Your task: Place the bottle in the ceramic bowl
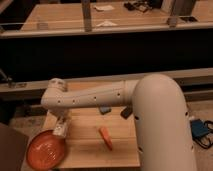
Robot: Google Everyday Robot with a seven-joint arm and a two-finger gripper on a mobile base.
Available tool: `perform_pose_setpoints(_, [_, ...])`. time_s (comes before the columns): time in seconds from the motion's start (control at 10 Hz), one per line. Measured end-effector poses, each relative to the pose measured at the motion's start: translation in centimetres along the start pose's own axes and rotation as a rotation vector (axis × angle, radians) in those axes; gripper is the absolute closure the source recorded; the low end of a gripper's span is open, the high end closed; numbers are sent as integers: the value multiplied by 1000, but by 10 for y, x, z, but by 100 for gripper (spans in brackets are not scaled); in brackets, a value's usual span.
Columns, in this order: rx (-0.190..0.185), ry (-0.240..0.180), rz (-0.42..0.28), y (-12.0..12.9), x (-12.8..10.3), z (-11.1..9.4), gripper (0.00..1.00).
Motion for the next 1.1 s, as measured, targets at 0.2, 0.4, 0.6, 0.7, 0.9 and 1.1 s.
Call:
perform_pose_setpoints(0.2, [1,1,-15,-6,-1,-2,100])
perform_pose_setpoints(0.4, [1,2,-32,-11,-3,-4,100])
perform_pose_setpoints(0.6, [3,5,-50,-16,-6,-5,100])
perform_pose_setpoints(0.7, [4,6,-60,-18,-7,-7,100])
perform_pose_setpoints(0.9, [6,8,-80,-22,-10,-9,100])
perform_pose_setpoints(1.1, [8,6,-90,-22,-12,-10,100])
